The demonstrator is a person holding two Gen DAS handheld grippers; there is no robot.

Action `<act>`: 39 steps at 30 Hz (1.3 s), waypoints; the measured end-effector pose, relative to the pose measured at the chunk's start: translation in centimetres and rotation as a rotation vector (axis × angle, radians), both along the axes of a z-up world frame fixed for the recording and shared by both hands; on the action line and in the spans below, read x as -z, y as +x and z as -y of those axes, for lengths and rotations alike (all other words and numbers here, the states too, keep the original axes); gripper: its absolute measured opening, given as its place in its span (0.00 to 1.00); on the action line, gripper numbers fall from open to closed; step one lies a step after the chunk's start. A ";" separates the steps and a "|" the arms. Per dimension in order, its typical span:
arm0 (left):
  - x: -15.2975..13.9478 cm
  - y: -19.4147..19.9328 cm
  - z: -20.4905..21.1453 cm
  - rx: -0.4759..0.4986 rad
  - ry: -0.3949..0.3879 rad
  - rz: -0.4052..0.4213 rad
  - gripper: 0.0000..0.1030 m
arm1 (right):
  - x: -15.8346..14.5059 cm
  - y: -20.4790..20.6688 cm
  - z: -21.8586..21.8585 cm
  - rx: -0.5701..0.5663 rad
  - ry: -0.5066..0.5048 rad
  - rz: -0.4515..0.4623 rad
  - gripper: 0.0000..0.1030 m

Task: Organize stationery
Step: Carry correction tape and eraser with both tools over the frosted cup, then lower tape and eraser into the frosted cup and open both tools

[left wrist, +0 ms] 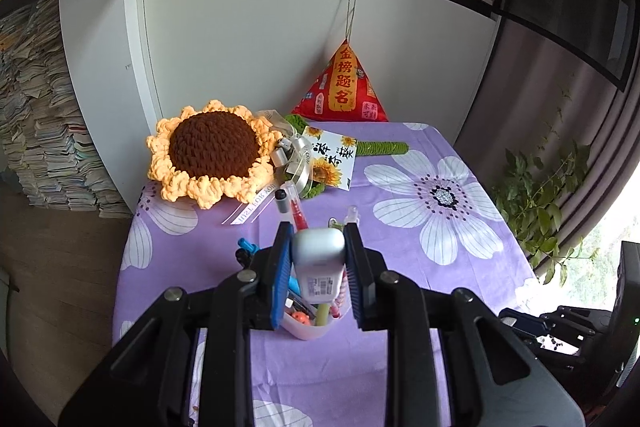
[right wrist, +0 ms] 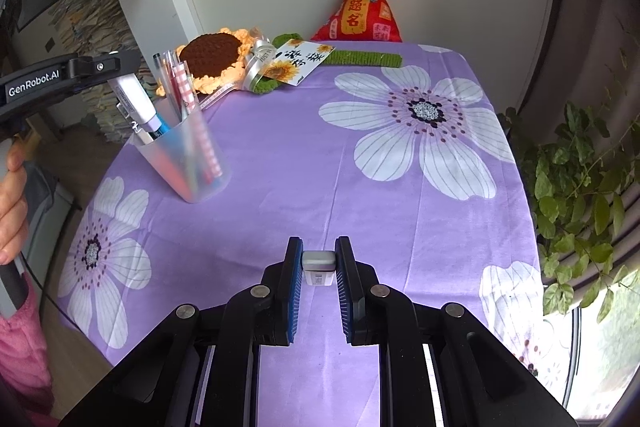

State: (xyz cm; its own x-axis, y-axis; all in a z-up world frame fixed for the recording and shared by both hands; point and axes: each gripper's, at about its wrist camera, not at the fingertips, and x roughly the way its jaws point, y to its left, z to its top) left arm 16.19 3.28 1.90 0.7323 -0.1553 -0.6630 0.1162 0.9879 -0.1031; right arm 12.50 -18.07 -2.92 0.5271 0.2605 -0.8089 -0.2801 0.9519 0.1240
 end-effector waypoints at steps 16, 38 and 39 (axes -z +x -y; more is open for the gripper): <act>2.0 1.3 0.8 0.022 0.027 -0.070 0.23 | 0.4 0.1 0.0 0.000 0.012 -0.011 0.17; 1.0 -4.7 -3.6 -0.087 0.010 0.058 0.24 | -5.6 1.4 -6.1 -0.152 0.063 0.123 0.17; 1.3 -5.2 -4.0 -0.098 0.008 0.059 0.27 | -5.9 1.6 -6.6 -0.163 0.068 0.130 0.17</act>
